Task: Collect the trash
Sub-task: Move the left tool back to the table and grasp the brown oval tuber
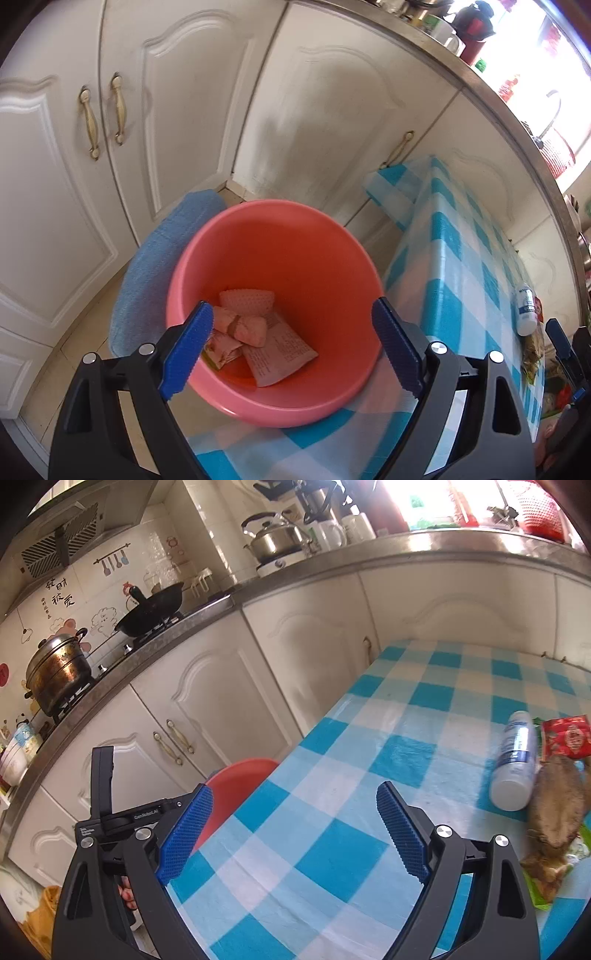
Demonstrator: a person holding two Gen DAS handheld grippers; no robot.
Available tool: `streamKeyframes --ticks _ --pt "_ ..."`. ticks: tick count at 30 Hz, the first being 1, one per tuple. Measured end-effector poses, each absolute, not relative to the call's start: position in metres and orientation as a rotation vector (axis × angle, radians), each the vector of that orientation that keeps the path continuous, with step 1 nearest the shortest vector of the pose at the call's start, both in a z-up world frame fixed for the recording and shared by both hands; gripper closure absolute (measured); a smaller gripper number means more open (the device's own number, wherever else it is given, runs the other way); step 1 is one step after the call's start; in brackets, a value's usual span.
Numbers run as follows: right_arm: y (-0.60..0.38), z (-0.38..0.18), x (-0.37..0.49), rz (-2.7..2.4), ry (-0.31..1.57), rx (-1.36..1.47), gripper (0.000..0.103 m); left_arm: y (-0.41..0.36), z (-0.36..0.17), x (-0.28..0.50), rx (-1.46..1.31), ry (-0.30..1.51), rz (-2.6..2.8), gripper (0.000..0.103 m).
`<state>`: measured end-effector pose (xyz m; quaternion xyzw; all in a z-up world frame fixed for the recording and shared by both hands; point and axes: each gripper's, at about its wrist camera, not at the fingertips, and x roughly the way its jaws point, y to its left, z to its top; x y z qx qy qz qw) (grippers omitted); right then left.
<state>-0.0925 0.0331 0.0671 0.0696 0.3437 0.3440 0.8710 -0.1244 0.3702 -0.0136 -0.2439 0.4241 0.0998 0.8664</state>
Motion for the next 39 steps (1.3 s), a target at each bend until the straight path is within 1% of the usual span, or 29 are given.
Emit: streamKeyframes --ticks 2,5,23,31,39 --pt "0.026 0.068 -0.095 0.696 0.694 0.141 0.011 0.360 -0.008 -0.120 -0.494 0.888 0.187 0.015" --pt "0.013 0.066 -0.095 0.657 0.675 0.145 0.010 0.344 -0.002 -0.115 -0.467 0.889 0.154 0.015" --pt "-0.076 0.064 -0.083 0.545 0.617 0.293 0.010 0.255 0.018 -0.100 -0.351 0.919 -0.008 0.015" --pt "-0.140 0.066 -0.070 0.446 0.582 0.413 0.010 0.214 0.023 -0.094 -0.302 0.925 -0.087 0.015" --pt "-0.213 0.045 -0.049 0.337 0.609 0.605 0.010 0.168 0.030 -0.087 -0.265 0.931 -0.196 0.015"
